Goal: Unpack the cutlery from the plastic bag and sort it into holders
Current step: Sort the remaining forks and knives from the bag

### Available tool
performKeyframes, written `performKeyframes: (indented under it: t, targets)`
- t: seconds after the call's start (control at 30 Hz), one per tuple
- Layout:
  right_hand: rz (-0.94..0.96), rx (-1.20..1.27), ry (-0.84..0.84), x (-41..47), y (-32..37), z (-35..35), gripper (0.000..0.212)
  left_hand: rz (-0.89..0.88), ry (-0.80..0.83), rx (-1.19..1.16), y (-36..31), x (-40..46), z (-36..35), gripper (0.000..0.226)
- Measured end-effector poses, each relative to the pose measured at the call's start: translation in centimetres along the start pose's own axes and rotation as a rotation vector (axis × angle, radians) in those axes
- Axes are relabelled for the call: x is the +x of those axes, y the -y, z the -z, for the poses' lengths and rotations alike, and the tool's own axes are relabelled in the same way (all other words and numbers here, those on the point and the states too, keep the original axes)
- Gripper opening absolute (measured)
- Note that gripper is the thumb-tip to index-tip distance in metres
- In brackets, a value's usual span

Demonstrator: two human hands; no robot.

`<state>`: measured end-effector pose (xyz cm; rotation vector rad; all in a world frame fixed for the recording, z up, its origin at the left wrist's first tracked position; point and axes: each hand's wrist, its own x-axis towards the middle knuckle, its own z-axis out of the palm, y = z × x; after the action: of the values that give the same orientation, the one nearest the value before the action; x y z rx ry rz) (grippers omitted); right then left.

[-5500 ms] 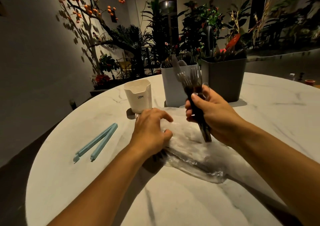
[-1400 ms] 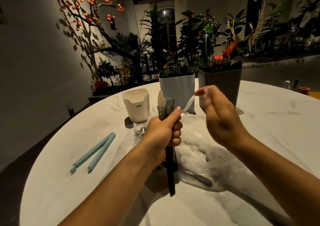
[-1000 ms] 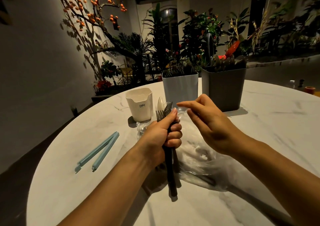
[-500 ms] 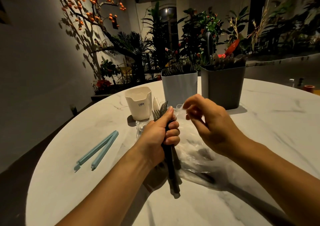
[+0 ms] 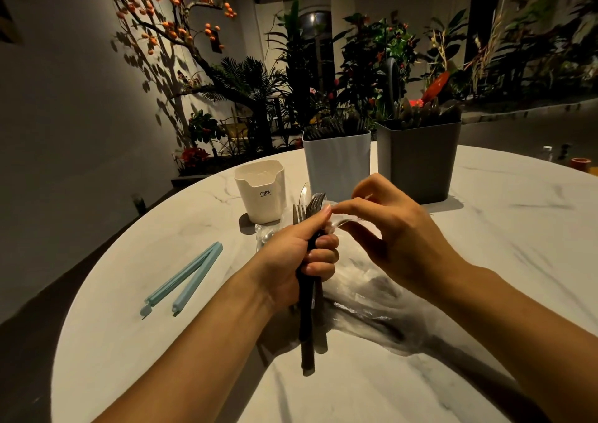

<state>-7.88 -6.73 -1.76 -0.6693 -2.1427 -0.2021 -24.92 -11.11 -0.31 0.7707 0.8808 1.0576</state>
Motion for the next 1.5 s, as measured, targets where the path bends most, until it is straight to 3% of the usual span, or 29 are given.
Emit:
performKeyframes:
  t: [0.17, 0.27, 0.4, 0.5, 0.6, 0.73, 0.9, 1.17, 1.37, 1.5]
  targets:
    - [0.019, -0.012, -0.013, 0.2, -0.1, -0.3, 0.024, -0.009, -0.004, 0.074, 0.1, -0.2, 0.0, 0.038]
    - [-0.062, 0.101, 0.001, 0.2, 0.0, -0.4, 0.022, -0.023, 0.024, 0.083, 0.1, -0.3, -0.1, 0.038]
    - [-0.439, 0.445, -0.029, 0.5, 0.8, 0.0, 0.008, -0.055, 0.084, 0.107, 0.3, -0.5, -0.3, 0.030]
    - [-0.790, 0.721, 0.028, 1.4, 1.0, 0.3, 0.015, -0.077, 0.122, 0.197, 0.2, -0.7, -0.5, 0.022]
    - [-0.946, 0.912, 0.082, 1.9, 1.7, 0.5, 0.024, -0.047, 0.152, 0.210, 0.1, -1.0, -0.6, 0.018]
    - [-0.929, 1.035, 0.112, 2.0, 2.4, 0.6, 0.025, -0.046, 0.165, 0.217, 0.2, -1.2, -0.6, 0.018]
    - [-0.973, 0.958, 0.076, 1.9, 2.1, 0.7, 0.014, -0.054, 0.174, 0.250, 0.3, -1.1, -0.7, 0.020]
    - [-1.033, 0.827, -0.251, 2.3, 1.0, 2.0, 0.024, -0.082, -0.007, 0.197, 0.4, -0.1, -0.6, 0.032]
    - [-0.952, 0.978, 0.069, 1.7, 1.6, 1.7, 0.017, -0.134, -0.051, 0.104, 0.4, 0.0, -0.6, 0.015]
    - [-0.958, 1.022, 0.145, 1.6, 2.0, 1.4, 0.015, -0.149, -0.059, 0.107, 0.5, 0.1, -0.7, 0.015]
